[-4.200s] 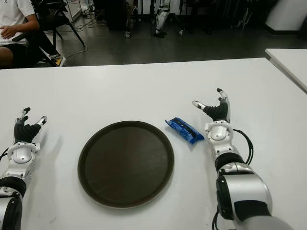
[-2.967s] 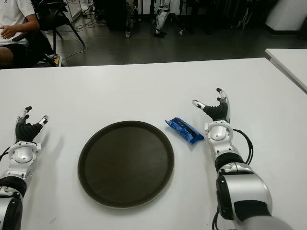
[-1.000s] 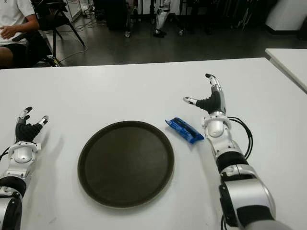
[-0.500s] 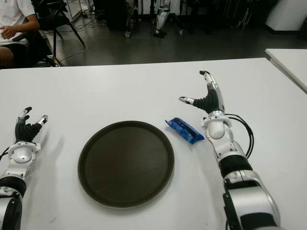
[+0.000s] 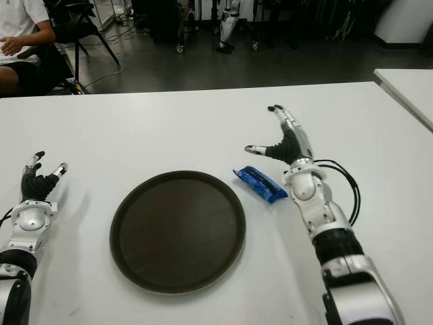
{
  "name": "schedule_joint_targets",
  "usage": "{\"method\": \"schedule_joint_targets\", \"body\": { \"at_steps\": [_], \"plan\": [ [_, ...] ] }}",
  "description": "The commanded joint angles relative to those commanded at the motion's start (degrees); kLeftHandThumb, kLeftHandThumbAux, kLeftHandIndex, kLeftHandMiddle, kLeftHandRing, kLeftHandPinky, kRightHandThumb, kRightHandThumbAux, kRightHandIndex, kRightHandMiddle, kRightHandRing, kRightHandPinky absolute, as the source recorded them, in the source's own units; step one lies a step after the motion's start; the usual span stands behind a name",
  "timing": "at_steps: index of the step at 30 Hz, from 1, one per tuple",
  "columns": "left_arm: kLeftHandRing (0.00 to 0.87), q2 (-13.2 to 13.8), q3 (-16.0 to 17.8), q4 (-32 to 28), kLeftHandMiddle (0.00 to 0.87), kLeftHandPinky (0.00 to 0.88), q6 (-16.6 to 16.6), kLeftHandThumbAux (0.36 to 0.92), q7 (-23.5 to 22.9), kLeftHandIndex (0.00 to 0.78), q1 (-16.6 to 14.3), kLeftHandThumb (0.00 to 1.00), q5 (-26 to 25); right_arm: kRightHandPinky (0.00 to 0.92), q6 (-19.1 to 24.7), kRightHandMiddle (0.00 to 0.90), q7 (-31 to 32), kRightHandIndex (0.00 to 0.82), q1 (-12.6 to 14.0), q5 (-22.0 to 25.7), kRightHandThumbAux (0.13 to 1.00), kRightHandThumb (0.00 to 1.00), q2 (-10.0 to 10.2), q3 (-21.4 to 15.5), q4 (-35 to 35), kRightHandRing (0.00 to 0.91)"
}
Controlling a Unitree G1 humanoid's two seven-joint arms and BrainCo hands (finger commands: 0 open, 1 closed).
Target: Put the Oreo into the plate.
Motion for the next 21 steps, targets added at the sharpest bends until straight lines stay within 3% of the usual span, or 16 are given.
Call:
{"method": "schedule_joint_targets", "body": {
  "at_steps": [14,21],
  "plan": [
    [0.0,0.04,-0.56,-0.26,0.0,0.012,-0.58,0.624,0.74,0.009,0.27,0.0,0.72,0.039,11.8,0.08,12.36,0.074,4.16,-3.42,0.706,0.0,-2.32,3.29,-15.83,0.069],
    [0.0,-0.18,-0.22,-0.36,0.0,0.018,-0.81,0.623,0.36,0.004,0.3,0.0,0.19,0.003,20.41,0.049,20.76,0.044,3.97,-6.47,0.688,0.0,-3.24,6.66,-21.09,0.039]
  ]
}}
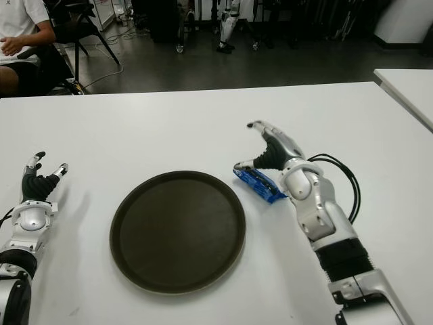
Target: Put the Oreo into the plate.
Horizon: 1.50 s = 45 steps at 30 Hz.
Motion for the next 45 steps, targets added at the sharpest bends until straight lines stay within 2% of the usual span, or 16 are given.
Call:
{"method": "schedule_joint_targets", "body": {
  "at_steps": [5,10,20,24,27,33,39,45],
  "plan": [
    [0.0,-0.01,0.13,-0.26,0.0,0.026,0.0,0.633,-0.16,0.008,0.14,0.0,-0.32,0.0,3.73,0.052,3.93,0.041,-0.35,-2.26,0.674,0.0,-0.64,2.08,-2.14,0.034],
    [0.0,-0.15,0.16,-0.32,0.0,0.023,0.36,0.639,-0.07,0.008,0.11,0.0,-0.49,0.0,6.78,0.064,10.24,0.038,-1.84,-4.49,0.662,0.0,-2.4,4.82,-3.23,0.041],
    [0.0,-0.08,-0.01,-0.45,0.0,0.011,0.23,0.632,-0.3,0.002,0.15,0.0,-0.4,0.0,10.02,0.072,12.73,0.022,-3.11,-6.62,0.672,0.0,-1.93,6.19,-2.56,0.057],
    [0.0,-0.18,0.04,-0.57,0.0,0.003,0.23,0.634,-0.25,0.001,0.19,0.0,-0.48,0.0,11.13,0.058,10.66,0.014,-3.43,-9.58,0.673,0.0,-1.48,7.82,-0.73,0.043],
    [0.0,-0.26,0.06,-0.78,0.0,0.007,0.07,0.629,-0.25,0.009,0.3,0.0,-0.52,0.0,11.81,0.039,7.35,0.007,-4.64,-12.27,0.679,0.0,-0.61,9.58,4.77,0.024],
    [0.0,-0.28,-0.03,-0.97,0.0,0.011,0.08,0.629,0.08,0.013,0.36,0.0,-0.36,0.0,12.94,0.03,3.93,0.01,-7.27,-13.93,0.68,0.0,1.06,10.69,12.53,0.017],
    [0.0,-0.17,-0.06,-1.02,0.0,0.012,0.58,0.643,0.5,0.013,0.29,0.0,-0.19,0.01,16.35,0.03,3.67,0.021,-9.23,-15.23,0.689,0.0,2.22,11.84,15.67,0.023],
    [0.0,-0.21,0.15,-0.85,0.002,0.002,0.84,0.654,0.2,0.011,0.23,0.0,-0.48,0.012,18.31,0.032,3.66,0.031,-9.7,-15.62,0.704,0.0,2.85,12.08,16.3,0.027]
  ]
}}
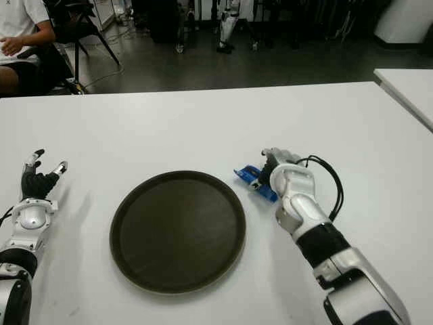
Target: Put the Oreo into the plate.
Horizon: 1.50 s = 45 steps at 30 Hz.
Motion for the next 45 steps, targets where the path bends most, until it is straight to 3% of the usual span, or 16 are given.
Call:
{"method": "schedule_joint_targets", "body": {
  "at_steps": [18,26,36,45],
  "plan": [
    [0.0,0.2,-0.11,0.11,0.005,0.006,0.5,0.646,0.27,0.014,-0.04,0.0,0.23,0.02,2.36,0.067,1.84,0.068,-1.49,0.6,0.702,0.0,0.21,0.88,1.67,0.061],
    [0.009,0.06,0.31,0.37,0.021,0.014,0.12,0.679,0.1,0.027,-0.12,0.0,-0.17,0.024,2.71,0.082,3.01,0.081,-1.73,0.47,0.701,0.0,-0.06,1.36,1.54,0.074],
    [0.0,0.07,-0.14,-0.42,0.002,0.003,-0.39,0.66,0.22,0.015,0.3,0.0,0.47,0.012,1.74,0.088,3.15,0.071,-1.52,0.45,0.733,0.0,-0.53,1.47,1.19,0.069],
    [0.012,-0.09,0.47,-0.5,0.015,0.022,-0.54,0.685,-0.26,0.018,0.19,0.0,-0.31,0.0,0.8,0.102,3.78,0.071,-1.26,0.5,0.745,0.0,-1.11,1.5,0.58,0.074]
  ]
}}
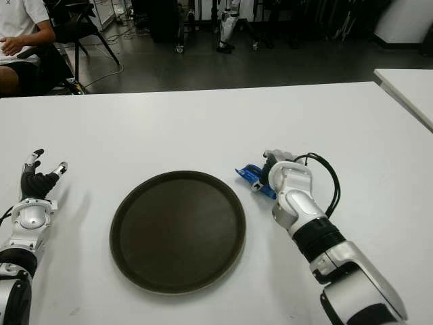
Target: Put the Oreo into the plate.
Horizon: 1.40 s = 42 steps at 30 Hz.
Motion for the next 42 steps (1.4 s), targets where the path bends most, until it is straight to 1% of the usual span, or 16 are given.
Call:
{"method": "schedule_joint_targets", "body": {
  "at_steps": [9,16,19,28,32,36,42],
  "plan": [
    [0.007,-0.14,0.19,-0.1,0.014,0.017,0.75,0.694,0.05,0.019,-0.11,0.0,-0.36,0.0,-0.9,0.115,2.96,0.083,-0.26,0.09,0.745,0.0,-1.0,0.76,-0.42,0.082],
    [0.006,0.05,-0.33,-0.08,0.013,0.012,0.9,0.686,0.49,0.024,-0.08,0.0,0.15,0.0,-3.13,0.117,5.85,0.088,0.17,1.86,0.736,0.0,-1.72,-0.02,-1.56,0.08],
    [0.006,0.18,-0.56,0.14,0.011,0.011,1.12,0.692,0.94,0.023,-0.16,0.0,0.44,0.0,-4.14,0.12,7.28,0.09,0.48,2.77,0.729,0.0,-2.02,-0.62,-2.45,0.08],
    [0.0,0.09,-0.47,0.32,0.002,0.004,1.48,0.691,1.2,0.011,-0.33,0.0,0.22,0.0,-6.53,0.139,6.94,0.111,1.28,4.31,0.705,0.0,-2.4,-1.87,-2.98,0.094],
    [0.0,0.01,-0.2,0.17,0.002,0.001,1.42,0.694,0.96,0.009,-0.29,0.0,-0.16,0.0,-6.49,0.142,7.08,0.117,1.3,4.46,0.705,0.0,-2.42,-1.96,-3.09,0.095],
    [0.002,-0.02,-0.16,-0.22,0.01,0.002,1.09,0.694,0.54,0.014,-0.1,0.0,-0.37,0.0,-5.58,0.13,7.83,0.106,1.19,4.29,0.703,0.0,-2.38,-1.77,-3.36,0.088],
    [0.014,0.09,-0.4,-0.45,0.022,0.015,0.74,0.697,0.48,0.022,0.08,0.0,-0.21,0.0,-5.77,0.123,8.5,0.097,1.07,4.29,0.709,0.0,-2.65,-1.5,-3.44,0.077]
  ]
}}
